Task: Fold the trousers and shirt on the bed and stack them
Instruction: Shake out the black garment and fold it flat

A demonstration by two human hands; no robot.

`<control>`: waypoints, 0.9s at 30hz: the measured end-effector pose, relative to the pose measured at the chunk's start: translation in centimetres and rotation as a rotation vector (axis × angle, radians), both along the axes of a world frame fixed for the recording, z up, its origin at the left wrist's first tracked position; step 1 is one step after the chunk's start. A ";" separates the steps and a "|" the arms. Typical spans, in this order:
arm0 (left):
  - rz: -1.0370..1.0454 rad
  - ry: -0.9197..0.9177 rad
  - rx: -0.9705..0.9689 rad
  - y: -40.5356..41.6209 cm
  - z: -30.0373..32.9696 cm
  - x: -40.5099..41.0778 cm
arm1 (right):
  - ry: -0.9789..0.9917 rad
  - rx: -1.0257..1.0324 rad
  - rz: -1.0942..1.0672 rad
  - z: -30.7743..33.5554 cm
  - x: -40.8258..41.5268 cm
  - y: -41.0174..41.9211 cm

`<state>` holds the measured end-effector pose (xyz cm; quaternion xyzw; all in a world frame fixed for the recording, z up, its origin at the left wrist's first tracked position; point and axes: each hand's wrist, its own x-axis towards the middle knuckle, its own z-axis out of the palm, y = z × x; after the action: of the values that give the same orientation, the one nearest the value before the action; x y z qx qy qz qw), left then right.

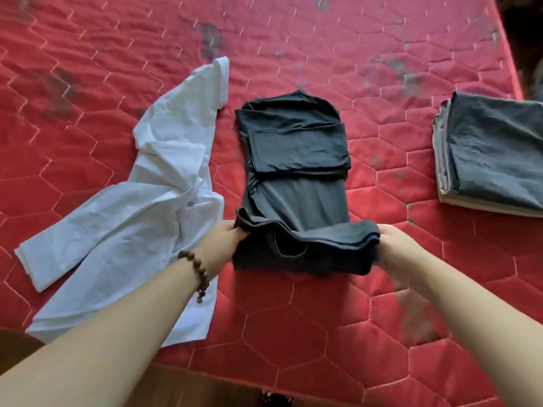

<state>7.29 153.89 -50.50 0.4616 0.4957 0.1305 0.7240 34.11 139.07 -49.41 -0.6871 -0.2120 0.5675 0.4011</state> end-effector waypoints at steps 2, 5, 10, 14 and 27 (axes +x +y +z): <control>0.170 -0.036 -0.235 2.1 -1.8 2.3 | 0.123 -0.073 -0.123 -1.8 1.0 3.1; 0.228 0.035 -0.299 2.4 -4.2 3.3 | 0.197 -0.218 -0.139 -4.9 1.0 4.3; 0.209 0.061 -0.209 3.4 -4.8 3.6 | 0.128 -0.207 -0.196 -6.1 1.2 4.0; 0.222 0.104 -0.087 5.2 -5.0 5.0 | -0.003 -0.080 -0.278 -5.8 1.5 5.9; 0.114 0.445 0.134 3.9 -5.7 2.1 | -0.286 -0.227 -0.329 -5.2 1.6 2.6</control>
<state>9.39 157.83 -56.16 0.4972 0.6587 0.0990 0.5561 35.71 141.63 -54.59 -0.8264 -0.0867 0.4117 0.3742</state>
